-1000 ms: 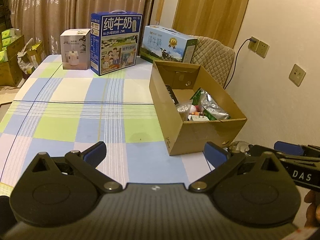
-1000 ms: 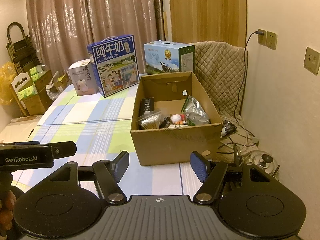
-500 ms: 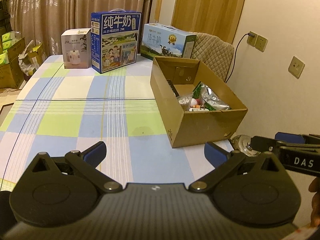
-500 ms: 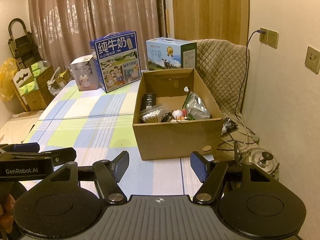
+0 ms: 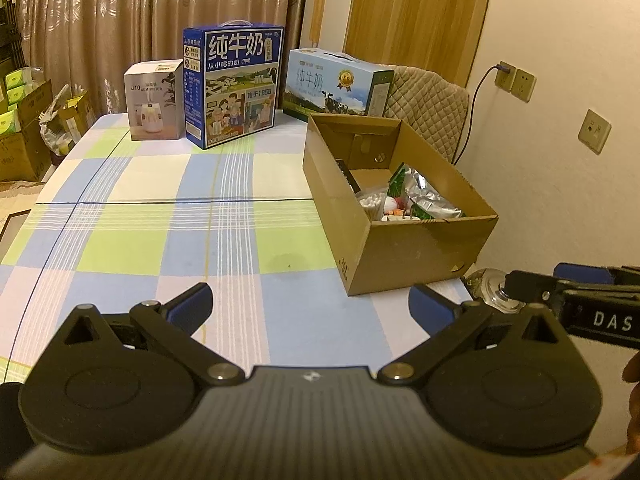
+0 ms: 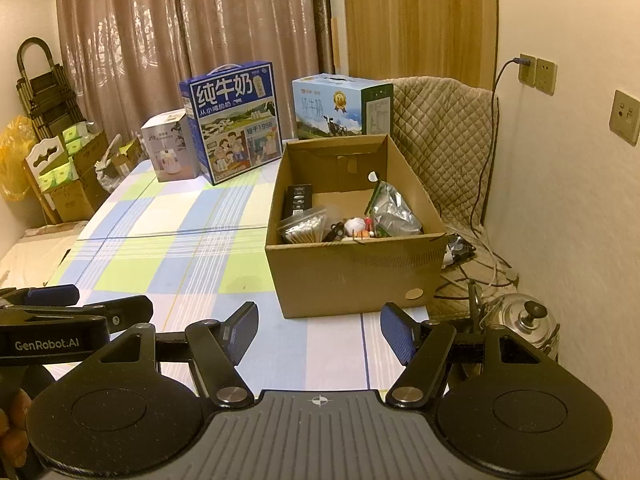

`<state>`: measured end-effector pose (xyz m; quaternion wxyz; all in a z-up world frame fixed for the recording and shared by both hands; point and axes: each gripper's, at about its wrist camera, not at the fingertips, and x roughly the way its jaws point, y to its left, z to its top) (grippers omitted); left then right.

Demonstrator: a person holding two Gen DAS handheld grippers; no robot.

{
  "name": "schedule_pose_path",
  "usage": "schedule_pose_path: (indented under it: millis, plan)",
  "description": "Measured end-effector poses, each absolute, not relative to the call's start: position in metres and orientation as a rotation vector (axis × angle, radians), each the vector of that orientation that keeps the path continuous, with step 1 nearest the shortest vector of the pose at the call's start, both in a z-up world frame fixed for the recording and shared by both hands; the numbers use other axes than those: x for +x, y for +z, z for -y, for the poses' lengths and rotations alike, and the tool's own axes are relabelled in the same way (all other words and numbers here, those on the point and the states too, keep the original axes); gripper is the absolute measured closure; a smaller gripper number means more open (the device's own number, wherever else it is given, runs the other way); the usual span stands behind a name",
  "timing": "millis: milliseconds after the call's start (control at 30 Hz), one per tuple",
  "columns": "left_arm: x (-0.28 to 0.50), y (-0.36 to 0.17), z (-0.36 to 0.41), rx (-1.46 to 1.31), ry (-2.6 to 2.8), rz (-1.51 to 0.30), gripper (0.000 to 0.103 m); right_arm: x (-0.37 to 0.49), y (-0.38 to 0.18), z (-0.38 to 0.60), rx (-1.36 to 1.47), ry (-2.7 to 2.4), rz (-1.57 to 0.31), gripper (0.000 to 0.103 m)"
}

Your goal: Organize objects

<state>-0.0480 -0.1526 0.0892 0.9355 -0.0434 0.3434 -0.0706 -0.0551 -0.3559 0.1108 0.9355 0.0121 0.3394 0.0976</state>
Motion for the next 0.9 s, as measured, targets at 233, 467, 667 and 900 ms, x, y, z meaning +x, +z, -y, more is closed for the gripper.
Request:
schedule_pose_path:
  millis: [233,467,667,900]
  plan:
    - [-0.0483,0.0879,0.1528,-0.089,-0.146,-0.704,0.001,-0.0550,0.1109,0.3571,0.025,0.198,-0.699,0.038]
    - [-0.0485,0.0865,0.1536,-0.089,-0.147,-0.706,0.001,-0.0556,0.1094,0.3561,0.025,0.200,-0.702,0.038]
    - [-0.0488,0.0840,0.1548,-0.086,-0.150,-0.705,0.001,-0.0556,0.1096,0.3560,0.025,0.199,-0.702,0.038]
    - [-0.0483,0.0826,0.1558,-0.087,-0.155,-0.706,0.001,-0.0556,0.1096,0.3560,0.026,0.199,-0.702,0.038]
